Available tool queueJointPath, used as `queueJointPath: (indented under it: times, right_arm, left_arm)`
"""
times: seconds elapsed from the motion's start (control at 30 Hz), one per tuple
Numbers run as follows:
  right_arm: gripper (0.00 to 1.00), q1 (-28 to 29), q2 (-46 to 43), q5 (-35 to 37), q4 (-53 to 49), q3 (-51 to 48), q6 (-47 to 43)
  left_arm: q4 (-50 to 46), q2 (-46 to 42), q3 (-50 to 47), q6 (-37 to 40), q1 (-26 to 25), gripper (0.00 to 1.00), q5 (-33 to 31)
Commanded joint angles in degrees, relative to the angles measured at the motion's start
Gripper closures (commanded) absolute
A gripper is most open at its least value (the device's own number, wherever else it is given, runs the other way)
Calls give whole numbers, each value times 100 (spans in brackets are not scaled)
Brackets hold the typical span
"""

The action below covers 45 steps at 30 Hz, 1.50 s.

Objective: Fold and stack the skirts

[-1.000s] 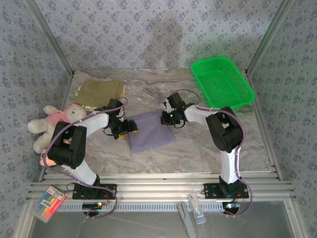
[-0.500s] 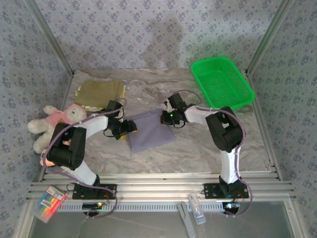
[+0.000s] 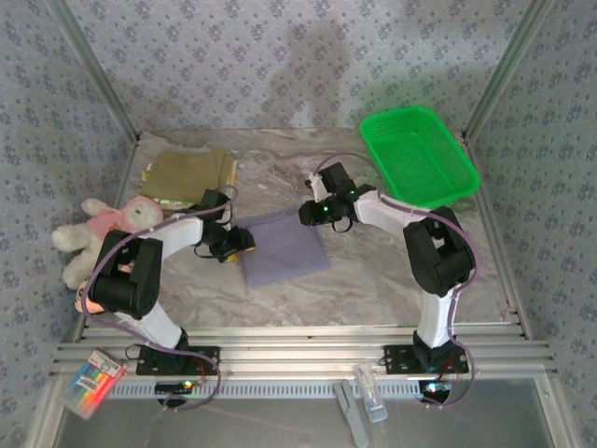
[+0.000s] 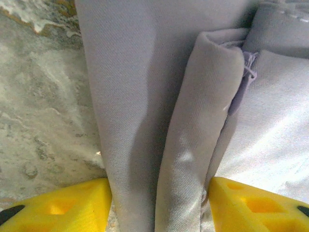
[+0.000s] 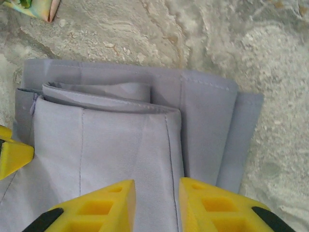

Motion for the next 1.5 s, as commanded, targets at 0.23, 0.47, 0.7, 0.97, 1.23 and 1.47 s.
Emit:
queueJointPath:
  times: [0.23, 0.47, 0.7, 0.97, 1.23, 1.47]
  right_arm:
    - [68, 76, 850, -81, -613, 738, -490]
    - [92, 78, 842, -772, -730, 913, -541]
    - [100, -246, 666, -1138, 81, 880, 431]
    - [100, -353, 1522, -785, -11, 1073, 783]
    - [100, -362, 1627, -664, -64, 1063, 803]
    - [100, -366, 1554, -633, 135, 754, 968]
  left_arm:
    - [-133, 232, 83, 121, -39, 44, 209]
    - [-117, 266, 102, 133, -37, 44, 240]
    - [-148, 317, 214, 239, 16, 44, 240]
    - [-6, 604, 324, 209, 25, 50, 332]
    - [209, 618, 482, 86, 18, 69, 588]
    - [-3, 481, 658, 44, -25, 87, 367]
